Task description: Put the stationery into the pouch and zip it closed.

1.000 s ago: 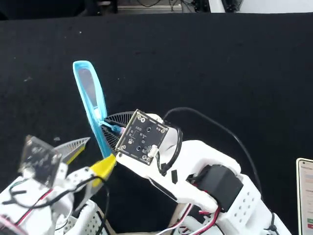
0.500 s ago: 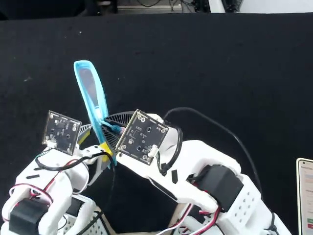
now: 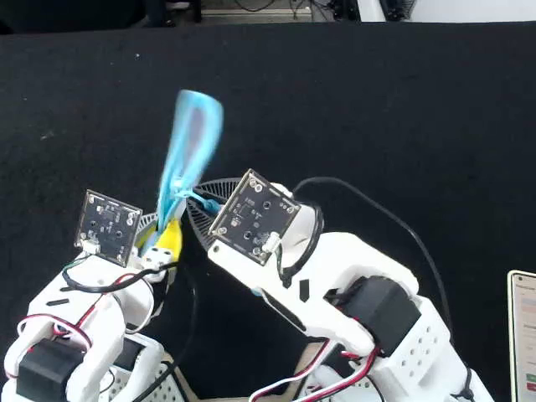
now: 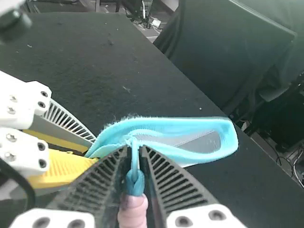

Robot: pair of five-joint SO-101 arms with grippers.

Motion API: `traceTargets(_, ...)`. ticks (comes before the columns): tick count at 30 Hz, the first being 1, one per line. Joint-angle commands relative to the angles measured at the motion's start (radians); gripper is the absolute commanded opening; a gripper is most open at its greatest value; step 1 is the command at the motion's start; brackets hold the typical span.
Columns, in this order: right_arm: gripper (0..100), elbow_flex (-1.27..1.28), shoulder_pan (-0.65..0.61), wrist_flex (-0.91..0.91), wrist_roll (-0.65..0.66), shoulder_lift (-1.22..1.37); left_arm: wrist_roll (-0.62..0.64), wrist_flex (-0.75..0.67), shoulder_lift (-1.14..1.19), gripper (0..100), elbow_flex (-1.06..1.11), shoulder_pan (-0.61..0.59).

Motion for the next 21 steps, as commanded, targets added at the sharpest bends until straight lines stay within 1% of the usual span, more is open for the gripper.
traceTargets(1,1.1,-0.005,0.017,-0.031,0.009,-0.008,0.006,-0.009,0.002,3,-0.016,-0.016)
traceTargets(3,1.1,-0.005,0.023,-0.031,0.009,-0.008,0.003,0.005,0.002,3,-0.018,-0.016)
traceTargets(8,1.1,-0.001,0.107,-0.051,0.009,-0.002,-0.098,0.069,0.002,3,-0.018,-0.016)
traceTargets(11,1.1,0.028,0.170,-0.132,0.009,-0.002,-0.124,0.112,-0.031,3,-0.013,-0.010)
traceTargets(15,1.1,0.108,0.238,-0.270,0.009,-0.001,-0.172,0.133,-0.163,3,-0.007,-0.016)
traceTargets(19,1.1,0.180,0.279,-0.356,0.009,-0.001,-0.203,0.167,-0.298,3,0.021,-0.018)
traceTargets(21,1.1,0.205,0.288,-0.385,0.008,-0.001,-0.201,0.167,-0.296,3,0.059,-0.018)
